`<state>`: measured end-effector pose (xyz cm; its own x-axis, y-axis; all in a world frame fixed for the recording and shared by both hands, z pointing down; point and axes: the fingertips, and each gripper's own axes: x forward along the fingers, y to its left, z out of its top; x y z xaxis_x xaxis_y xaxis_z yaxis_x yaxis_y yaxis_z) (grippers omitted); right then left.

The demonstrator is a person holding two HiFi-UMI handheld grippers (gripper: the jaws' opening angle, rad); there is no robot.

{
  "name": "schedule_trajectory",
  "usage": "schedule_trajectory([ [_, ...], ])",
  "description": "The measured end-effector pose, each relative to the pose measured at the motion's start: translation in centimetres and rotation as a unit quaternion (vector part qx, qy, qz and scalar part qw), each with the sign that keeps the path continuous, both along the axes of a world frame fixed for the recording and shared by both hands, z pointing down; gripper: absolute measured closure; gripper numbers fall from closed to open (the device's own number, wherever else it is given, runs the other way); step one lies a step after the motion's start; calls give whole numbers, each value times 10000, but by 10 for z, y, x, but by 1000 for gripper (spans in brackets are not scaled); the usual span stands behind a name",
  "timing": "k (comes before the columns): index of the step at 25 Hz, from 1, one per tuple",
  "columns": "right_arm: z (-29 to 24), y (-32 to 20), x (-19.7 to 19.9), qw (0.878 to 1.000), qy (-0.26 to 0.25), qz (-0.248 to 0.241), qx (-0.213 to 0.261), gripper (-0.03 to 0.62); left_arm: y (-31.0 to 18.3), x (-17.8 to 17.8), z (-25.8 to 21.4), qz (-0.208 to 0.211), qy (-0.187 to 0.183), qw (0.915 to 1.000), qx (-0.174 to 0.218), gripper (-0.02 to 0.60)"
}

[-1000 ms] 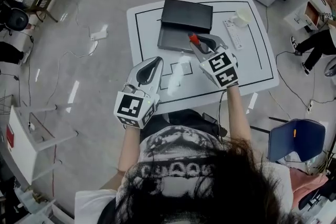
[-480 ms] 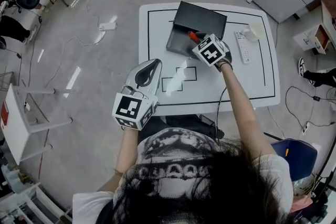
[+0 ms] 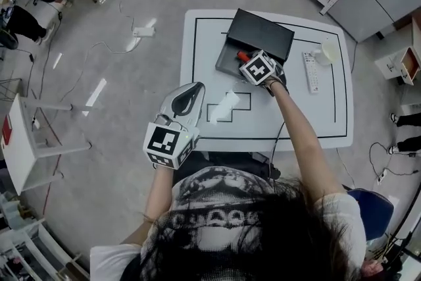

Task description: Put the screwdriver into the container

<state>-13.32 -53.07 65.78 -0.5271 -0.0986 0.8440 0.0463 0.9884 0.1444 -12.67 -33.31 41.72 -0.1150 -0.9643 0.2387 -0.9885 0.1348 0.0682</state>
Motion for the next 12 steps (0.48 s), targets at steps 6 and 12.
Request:
schedule_trajectory([
  [6,18,-6,2,9995,313,66,-63,496,4,-4,5,-76,4,9999,-83,581],
  [12,21,-8,2,9989,351,255,-198,491,16,-12,6,-141,9,9999,-88,581],
])
